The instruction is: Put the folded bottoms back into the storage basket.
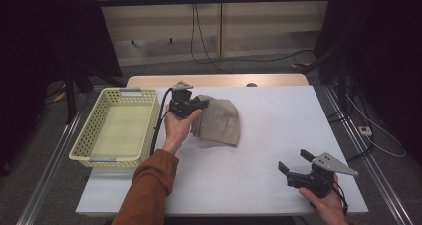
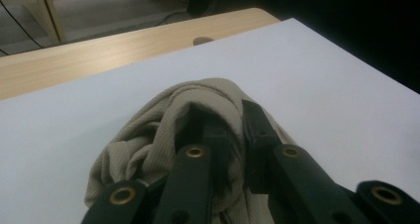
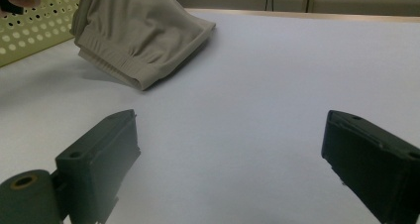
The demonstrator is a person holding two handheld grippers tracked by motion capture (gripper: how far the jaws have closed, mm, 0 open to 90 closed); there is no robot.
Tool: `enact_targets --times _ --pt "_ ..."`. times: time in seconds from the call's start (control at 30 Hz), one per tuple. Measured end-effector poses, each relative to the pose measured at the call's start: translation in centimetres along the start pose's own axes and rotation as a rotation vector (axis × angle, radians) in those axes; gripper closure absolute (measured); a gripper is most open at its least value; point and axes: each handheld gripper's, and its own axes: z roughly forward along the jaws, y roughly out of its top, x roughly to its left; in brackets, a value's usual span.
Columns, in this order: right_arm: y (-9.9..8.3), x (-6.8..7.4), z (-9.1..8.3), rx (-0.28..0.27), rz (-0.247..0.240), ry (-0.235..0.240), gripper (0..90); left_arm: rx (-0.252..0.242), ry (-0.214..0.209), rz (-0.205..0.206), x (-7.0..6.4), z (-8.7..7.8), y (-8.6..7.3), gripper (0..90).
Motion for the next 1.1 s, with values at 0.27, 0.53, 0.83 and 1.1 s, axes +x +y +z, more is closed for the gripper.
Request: enact_targets --times 0.27,0.53,0.83,1.1 --pt "0.0 0.0 0.0 0.0 0.001 0.001 7.1 -0.021 0.007 0.018 -0.3 -1.1 0.5 83.6" --pt "0.0 0.0 0.0 0.0 0.001 0.001 7.1 -0.048 0.006 0.047 -0.6 -2.3 1.1 83.6" --pt "0.0 0.0 0.0 -0.002 -0.001 0.001 7.1 -0.065 0.003 0.094 -1.2 -3.5 1.6 83.6" --pt "0.0 0.0 0.0 -0.002 -0.002 0.001 7.0 -0.108 0.003 0.109 -1.6 -4.7 2.0 83.7"
